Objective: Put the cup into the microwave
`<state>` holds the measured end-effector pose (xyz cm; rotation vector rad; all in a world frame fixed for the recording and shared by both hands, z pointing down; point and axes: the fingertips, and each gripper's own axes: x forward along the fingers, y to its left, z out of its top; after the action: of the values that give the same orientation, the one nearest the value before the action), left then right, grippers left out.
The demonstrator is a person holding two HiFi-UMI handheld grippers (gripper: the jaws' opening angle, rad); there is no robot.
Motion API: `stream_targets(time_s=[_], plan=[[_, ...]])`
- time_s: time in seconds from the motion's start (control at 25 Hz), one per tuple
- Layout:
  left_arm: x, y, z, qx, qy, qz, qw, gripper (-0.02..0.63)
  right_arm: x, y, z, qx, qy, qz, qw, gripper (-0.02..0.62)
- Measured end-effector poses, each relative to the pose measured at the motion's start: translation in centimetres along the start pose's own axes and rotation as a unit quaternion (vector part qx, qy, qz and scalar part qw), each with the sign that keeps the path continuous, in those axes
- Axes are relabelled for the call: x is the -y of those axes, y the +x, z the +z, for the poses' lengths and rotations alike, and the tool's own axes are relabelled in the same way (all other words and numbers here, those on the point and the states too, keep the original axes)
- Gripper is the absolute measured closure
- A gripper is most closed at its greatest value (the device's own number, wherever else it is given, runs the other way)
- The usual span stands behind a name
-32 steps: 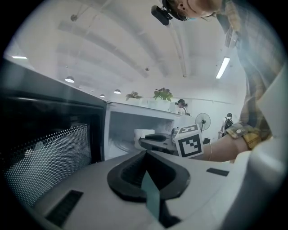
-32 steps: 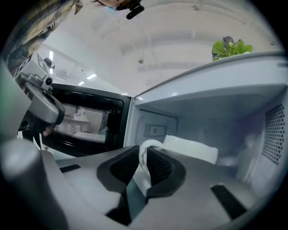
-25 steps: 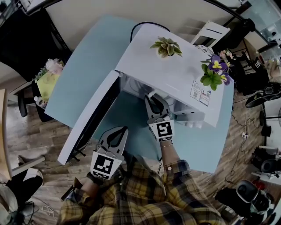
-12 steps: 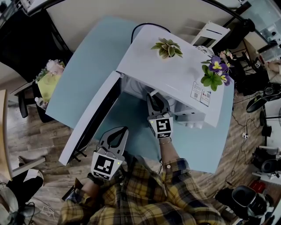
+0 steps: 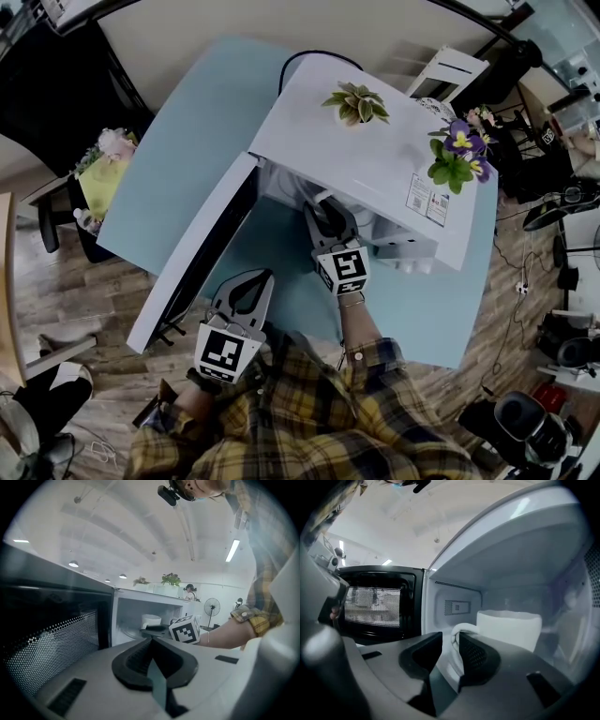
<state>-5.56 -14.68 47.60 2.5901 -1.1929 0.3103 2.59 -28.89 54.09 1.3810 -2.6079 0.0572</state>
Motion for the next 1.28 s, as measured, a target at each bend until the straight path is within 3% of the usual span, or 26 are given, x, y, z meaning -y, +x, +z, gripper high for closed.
stream_targets(time_s=[0.4, 0.96, 1.28], plan=[[0.0, -0.3, -0.1, 0.001, 0.003, 0.001, 1.0, 0.615, -0.6, -1.0, -0.5, -0.001, 0.05, 0.005, 0.999, 0.393], [0.3, -1.0, 1.4, 0.02, 0.011, -0.001, 0.9997, 0.615, -1.5, -4.1, 2.8, 0.03, 0.049, -0.008, 0.998, 0.385], [0.4, -1.7, 3.6, 0.046, 0.02, 0.003, 0.9987, 0.615, -2.9, -7.2, 6.2, 0.052, 0.052, 0.021, 0.997, 0.385]])
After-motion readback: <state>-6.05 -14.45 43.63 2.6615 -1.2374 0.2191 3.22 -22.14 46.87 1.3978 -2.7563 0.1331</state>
